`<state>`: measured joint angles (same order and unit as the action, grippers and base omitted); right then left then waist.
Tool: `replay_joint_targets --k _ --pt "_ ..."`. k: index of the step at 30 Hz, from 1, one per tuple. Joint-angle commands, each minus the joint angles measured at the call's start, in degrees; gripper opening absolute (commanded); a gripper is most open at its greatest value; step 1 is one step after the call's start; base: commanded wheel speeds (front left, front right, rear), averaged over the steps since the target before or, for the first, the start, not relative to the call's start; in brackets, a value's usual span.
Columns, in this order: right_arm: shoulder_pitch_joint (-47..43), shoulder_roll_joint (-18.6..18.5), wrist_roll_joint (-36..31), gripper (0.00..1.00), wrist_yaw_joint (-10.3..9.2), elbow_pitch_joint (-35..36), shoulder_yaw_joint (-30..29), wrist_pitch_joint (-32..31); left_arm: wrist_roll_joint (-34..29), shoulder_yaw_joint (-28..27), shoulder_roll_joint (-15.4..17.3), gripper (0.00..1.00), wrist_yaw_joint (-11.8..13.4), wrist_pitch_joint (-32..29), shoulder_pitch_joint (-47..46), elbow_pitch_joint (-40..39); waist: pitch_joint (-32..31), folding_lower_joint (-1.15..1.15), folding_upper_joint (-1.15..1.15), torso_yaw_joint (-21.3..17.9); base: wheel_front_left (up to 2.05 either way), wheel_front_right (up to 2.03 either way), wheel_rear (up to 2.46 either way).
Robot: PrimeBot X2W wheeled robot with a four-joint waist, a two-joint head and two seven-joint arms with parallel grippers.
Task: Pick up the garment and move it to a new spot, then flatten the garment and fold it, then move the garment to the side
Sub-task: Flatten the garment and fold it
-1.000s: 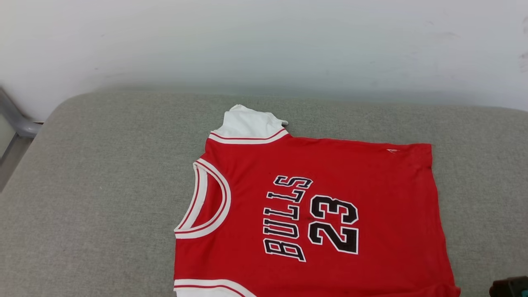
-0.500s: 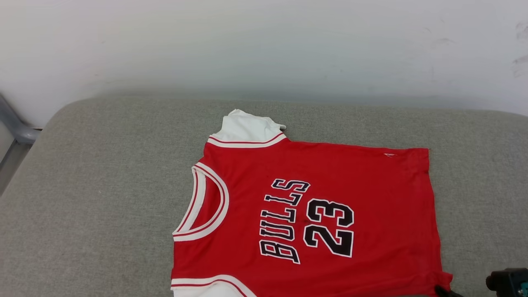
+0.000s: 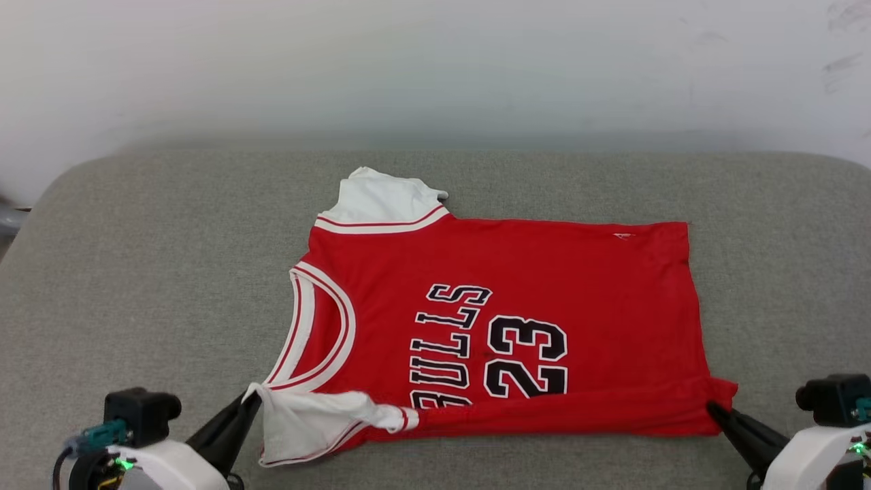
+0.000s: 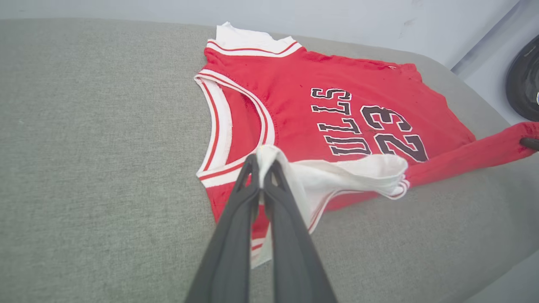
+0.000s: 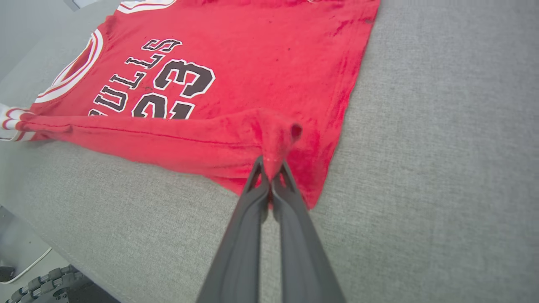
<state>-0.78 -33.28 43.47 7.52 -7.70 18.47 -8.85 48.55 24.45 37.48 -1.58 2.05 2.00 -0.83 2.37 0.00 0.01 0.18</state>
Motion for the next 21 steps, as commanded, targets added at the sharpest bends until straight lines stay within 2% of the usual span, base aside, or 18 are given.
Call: replay_joint_targets --k 1,11,21 --pt "1.8 -0.4 0.3 0.00 -0.07 -0.3 0.4 0.3 -0.7 0.3 0.3 0.00 -0.6 -0.6 -2.2 0.8 1.0 0.00 -0.01 -0.5 0.00 0.00 0.00" --pt "10.0 -0.7 2.2 0.00 -0.07 -3.5 3.8 0.4 -2.3 2.0 0.1 0.00 -4.3 -3.2 -16.4 8.1 6.8 0.00 -0.01 -2.0 0.00 0.00 0.00" --pt "15.7 -0.7 3.6 0.00 -0.06 -7.4 7.4 1.9 -2.7 5.1 -0.4 0.00 -5.7 -2.7 -25.7 16.3 10.3 0.00 -0.01 -2.8 0.00 0.00 0.00"
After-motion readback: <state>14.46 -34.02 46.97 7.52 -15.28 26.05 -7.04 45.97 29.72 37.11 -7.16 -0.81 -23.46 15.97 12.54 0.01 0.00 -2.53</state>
